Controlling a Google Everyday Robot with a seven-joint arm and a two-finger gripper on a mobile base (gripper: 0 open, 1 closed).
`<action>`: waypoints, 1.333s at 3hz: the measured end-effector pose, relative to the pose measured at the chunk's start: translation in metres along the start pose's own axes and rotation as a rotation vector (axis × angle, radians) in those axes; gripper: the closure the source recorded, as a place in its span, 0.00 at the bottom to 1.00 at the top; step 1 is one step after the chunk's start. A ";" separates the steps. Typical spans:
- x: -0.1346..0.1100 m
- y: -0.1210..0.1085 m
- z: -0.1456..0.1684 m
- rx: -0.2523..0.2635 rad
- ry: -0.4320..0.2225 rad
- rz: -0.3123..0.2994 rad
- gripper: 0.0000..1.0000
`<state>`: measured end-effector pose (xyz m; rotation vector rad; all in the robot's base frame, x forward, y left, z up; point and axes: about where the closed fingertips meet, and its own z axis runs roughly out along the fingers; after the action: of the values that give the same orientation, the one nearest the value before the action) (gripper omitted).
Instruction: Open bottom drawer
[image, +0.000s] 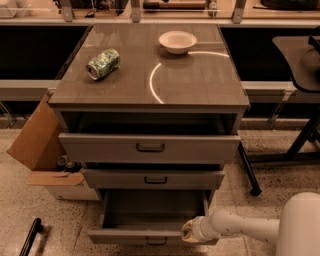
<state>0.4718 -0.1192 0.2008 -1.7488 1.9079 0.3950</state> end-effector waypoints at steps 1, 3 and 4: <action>0.000 0.000 0.000 0.000 0.000 0.000 1.00; 0.000 0.000 0.000 0.000 0.000 0.000 1.00; 0.000 0.000 0.000 0.000 0.000 0.000 0.99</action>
Offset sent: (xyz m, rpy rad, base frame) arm -0.1209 0.0605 0.0184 0.3901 0.2291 0.2315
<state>0.4718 -0.1192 0.2008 -1.7488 1.9078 0.3952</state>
